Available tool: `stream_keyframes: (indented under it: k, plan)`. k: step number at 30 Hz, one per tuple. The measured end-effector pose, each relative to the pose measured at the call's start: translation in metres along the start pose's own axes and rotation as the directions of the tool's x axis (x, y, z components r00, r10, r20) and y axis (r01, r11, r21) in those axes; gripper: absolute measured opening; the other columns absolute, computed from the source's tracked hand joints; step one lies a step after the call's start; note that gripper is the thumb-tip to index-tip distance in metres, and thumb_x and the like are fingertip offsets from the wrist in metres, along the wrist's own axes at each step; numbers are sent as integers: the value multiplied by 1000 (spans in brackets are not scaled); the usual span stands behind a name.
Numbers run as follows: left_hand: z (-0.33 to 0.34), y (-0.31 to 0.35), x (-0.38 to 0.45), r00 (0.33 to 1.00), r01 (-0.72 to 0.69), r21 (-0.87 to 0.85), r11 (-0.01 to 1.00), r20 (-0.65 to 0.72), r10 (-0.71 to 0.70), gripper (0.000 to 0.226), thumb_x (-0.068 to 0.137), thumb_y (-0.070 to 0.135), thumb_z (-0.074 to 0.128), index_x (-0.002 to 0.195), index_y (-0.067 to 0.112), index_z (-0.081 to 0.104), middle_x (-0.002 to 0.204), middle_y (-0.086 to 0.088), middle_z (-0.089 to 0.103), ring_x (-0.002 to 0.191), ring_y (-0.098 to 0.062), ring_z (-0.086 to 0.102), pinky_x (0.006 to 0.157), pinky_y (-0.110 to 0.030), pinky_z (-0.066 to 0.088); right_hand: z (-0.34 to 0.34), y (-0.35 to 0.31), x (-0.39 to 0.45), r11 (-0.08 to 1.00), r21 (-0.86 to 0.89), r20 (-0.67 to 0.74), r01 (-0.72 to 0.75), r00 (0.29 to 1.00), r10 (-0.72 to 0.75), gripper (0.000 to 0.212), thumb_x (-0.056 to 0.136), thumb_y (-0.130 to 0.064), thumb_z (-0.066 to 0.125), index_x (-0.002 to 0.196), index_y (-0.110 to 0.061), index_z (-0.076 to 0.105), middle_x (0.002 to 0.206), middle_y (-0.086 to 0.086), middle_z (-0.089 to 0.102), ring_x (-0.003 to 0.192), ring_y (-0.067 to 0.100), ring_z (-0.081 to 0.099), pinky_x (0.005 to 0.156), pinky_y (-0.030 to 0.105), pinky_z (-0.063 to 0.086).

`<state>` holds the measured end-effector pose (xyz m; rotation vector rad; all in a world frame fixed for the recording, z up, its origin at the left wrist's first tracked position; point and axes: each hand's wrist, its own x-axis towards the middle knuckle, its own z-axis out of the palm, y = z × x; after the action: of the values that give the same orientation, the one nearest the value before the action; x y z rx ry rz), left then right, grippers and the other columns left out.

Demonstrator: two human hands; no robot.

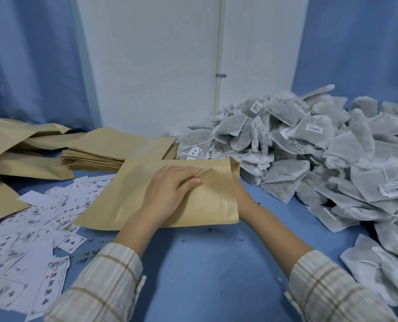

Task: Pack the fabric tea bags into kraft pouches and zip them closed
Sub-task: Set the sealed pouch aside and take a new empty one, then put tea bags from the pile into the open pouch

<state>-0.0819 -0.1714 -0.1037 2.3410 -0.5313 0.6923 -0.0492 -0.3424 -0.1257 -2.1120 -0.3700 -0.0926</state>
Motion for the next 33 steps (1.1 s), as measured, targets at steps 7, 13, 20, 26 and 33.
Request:
stream_keyframes:
  k: [7, 13, 20, 26, 33]
  plan:
    - [45, 17, 3, 991, 94, 67, 993, -100, -87, 24, 91, 36, 54, 110, 32, 68, 105, 15, 67, 101, -16, 51, 91, -25, 33, -38, 23, -9, 987, -151, -387, 60, 915, -114, 23, 78, -18, 63, 94, -34, 71, 76, -15, 64, 75, 3, 58, 63, 13, 42]
    - [94, 26, 17, 983, 170, 52, 984, -81, -165, 26, 91, 39, 54, 113, 33, 67, 115, 13, 65, 108, -16, 49, 96, -23, 29, -94, 80, -8, 869, -349, -709, -350, 706, -1, 37, 85, -19, 55, 123, -21, 58, 122, 11, 49, 110, 27, 48, 82, 34, 44]
    - [112, 22, 31, 981, 176, 62, 982, -91, -170, 26, 90, 39, 55, 113, 34, 67, 114, 12, 64, 107, -17, 47, 91, -20, 24, -106, 109, 2, 877, -182, -748, -444, 642, 170, 59, 83, -37, 65, 135, -21, 43, 130, 17, 39, 119, 33, 42, 94, 39, 39]
    - [110, 10, 32, 989, 146, 59, 987, -45, -144, 26, 90, 38, 56, 113, 34, 67, 117, 12, 63, 110, -17, 47, 98, -27, 29, -110, 121, 4, 890, -178, -784, -419, 607, 128, 50, 85, -28, 66, 130, -12, 52, 123, 19, 53, 119, 34, 45, 97, 36, 34]
    - [99, -3, 33, 976, 206, 49, 977, -80, -202, 27, 89, 37, 58, 114, 30, 67, 119, 6, 64, 113, -20, 48, 99, -27, 28, -122, 108, -5, 973, -41, -910, -227, 411, 58, 33, 88, -29, 60, 111, -6, 64, 115, 12, 61, 106, 23, 54, 93, 29, 36]
